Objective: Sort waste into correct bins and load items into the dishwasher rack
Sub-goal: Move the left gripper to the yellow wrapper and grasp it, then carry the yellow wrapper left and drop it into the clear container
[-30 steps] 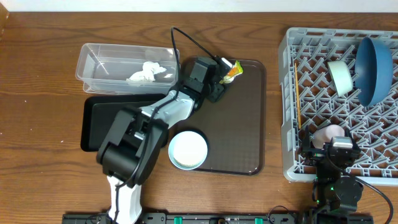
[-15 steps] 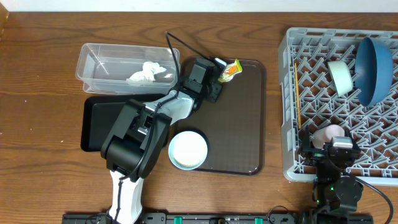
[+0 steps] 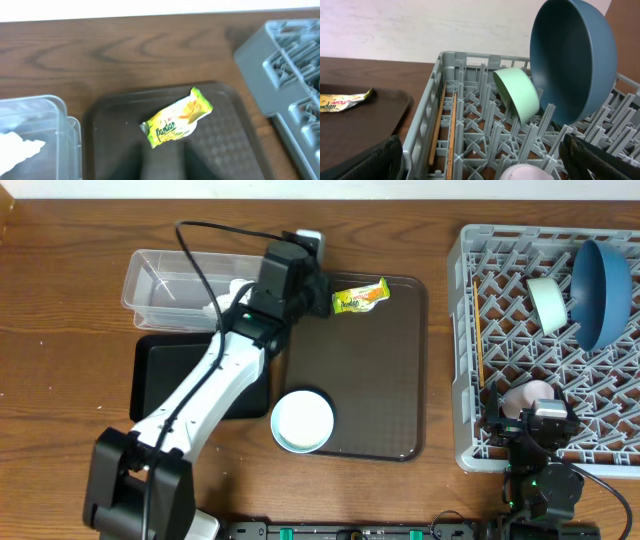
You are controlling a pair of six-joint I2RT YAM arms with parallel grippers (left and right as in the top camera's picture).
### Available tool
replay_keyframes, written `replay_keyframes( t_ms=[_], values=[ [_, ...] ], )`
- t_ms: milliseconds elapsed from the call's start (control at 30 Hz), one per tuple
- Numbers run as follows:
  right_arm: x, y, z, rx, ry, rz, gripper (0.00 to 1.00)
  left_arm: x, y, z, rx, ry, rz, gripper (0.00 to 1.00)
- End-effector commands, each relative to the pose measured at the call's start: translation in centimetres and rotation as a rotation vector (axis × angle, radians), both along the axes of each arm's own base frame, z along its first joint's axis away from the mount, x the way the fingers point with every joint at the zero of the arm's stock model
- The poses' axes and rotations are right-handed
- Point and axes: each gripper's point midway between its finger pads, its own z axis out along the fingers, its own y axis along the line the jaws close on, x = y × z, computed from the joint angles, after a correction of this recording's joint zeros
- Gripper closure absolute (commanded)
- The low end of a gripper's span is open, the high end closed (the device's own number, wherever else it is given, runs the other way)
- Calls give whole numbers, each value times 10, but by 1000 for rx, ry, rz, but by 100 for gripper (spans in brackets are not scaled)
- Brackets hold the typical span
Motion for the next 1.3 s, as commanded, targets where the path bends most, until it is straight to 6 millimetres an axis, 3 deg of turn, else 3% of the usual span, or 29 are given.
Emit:
replay_keyframes(
  t_ms=[0, 67, 133, 367, 567, 667, 800, 900, 1067, 1267],
  values=[
    [0, 1, 0, -10, -1, 5, 1, 5, -2, -31, 20, 58, 5, 47],
    [0, 1, 0, -10, -1, 5, 1, 14, -6, -49, 24, 65, 4, 37],
    [0, 1, 0, -10, -1, 5, 1, 24, -10, -69, 23, 66, 4, 34],
    [0, 1, 0, -10, -1, 5, 1, 49, -21, -124, 14, 44, 3, 34],
    [0, 1, 0, -10, -1, 5, 1, 52, -25, -160, 21, 66, -2, 34],
    [0, 1, 0, -10, -1, 5, 1, 50, -24, -173, 29, 90, -4, 42],
    [0, 1, 0, -10, -1, 5, 1, 43, -31, -185, 16, 123, -38, 66],
    [0, 1, 0, -10, -1, 5, 1, 43, -33, -182, 6, 119, -47, 94],
    [0, 1, 0, -10, -1, 5, 1, 42, -36, -152, -18, 95, -58, 94],
    [0, 1, 0, -10, -1, 5, 1, 25, -19, -76, -4, 73, -27, 94]
  ],
)
